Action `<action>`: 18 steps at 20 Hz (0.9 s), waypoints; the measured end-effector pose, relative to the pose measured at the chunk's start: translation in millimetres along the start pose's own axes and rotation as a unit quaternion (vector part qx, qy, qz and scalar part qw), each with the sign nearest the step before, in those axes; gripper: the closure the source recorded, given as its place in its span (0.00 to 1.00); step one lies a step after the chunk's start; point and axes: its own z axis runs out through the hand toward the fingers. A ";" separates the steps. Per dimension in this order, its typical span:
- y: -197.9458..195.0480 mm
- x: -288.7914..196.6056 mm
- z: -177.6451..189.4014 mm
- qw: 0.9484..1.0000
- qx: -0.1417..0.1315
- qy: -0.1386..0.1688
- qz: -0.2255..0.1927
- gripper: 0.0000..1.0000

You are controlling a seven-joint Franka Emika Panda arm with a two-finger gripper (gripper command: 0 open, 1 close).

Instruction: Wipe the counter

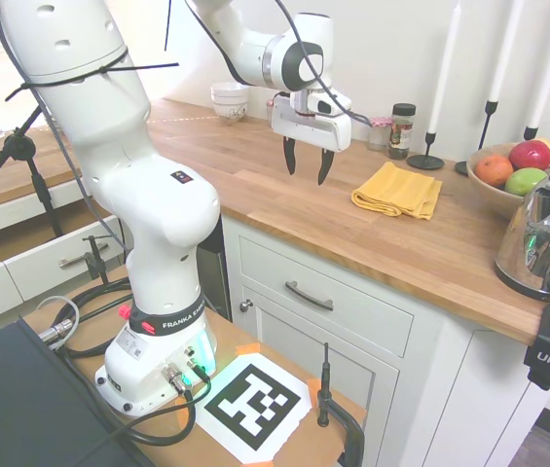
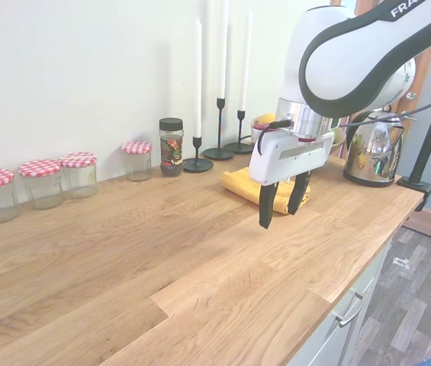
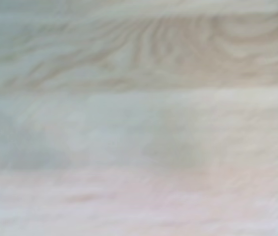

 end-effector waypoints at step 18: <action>21.5 158.1 -21.3 0.998 0.015 0.010 0.059 0.00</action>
